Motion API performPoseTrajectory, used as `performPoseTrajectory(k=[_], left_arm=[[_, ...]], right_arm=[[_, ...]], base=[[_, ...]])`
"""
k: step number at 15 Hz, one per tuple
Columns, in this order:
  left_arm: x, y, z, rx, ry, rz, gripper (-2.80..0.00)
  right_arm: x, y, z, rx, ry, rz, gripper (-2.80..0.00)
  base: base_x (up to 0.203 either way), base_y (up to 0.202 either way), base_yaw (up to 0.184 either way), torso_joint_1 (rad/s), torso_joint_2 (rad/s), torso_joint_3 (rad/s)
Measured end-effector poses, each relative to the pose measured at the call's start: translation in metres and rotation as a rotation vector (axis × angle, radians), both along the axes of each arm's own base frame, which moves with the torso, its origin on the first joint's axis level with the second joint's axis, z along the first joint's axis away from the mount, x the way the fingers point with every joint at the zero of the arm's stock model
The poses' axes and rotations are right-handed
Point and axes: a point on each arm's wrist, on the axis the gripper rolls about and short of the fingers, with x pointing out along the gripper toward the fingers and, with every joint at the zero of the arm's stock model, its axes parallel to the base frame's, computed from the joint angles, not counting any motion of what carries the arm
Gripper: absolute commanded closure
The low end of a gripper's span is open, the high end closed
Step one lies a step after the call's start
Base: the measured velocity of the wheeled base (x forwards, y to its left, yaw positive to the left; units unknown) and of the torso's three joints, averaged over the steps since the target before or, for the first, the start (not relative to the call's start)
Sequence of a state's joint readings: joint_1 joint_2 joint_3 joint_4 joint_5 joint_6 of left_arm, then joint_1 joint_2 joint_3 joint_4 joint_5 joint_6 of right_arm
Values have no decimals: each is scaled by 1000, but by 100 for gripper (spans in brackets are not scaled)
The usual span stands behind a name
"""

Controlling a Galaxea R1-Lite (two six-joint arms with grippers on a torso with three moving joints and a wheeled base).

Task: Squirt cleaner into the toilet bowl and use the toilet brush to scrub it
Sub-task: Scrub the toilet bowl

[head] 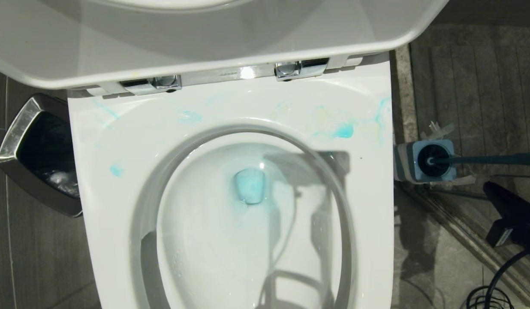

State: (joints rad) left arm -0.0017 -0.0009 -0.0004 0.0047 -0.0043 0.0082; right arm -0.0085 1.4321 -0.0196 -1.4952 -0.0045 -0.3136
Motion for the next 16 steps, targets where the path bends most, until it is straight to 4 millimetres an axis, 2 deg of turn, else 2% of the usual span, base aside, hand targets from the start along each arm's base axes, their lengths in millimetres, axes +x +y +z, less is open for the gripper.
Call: performPoseTrajectory(k=[1,2,7,10,13,16], left_arm=[[0,0,0,-1,0,0,0],[0,0,0,-1,0,0,0],[0,0,0,-1,0,0,0],[0,0,0,-1,0,0,0],[0,0,0,-1,0,0,0],[0,0,0,-1,0,0,0]], right_arm=[[-2,-1,-4,2,36,-43,0],[-3,-2,-6,2,56,-84,-280],[-4,-11,-3,1,36,-150,-280],[4,-18,5,27,-26,-184,-280],[21,-21,17,50,-90,-183,-280],[45,-23,33,93,-167,-143,-280]], base=[[0,0,0,0,0,0],[0,0,0,0,0,0],[0,0,0,0,0,0],[0,0,0,0,0,0],[0,0,0,0,0,0],[0,0,0,0,0,0]])
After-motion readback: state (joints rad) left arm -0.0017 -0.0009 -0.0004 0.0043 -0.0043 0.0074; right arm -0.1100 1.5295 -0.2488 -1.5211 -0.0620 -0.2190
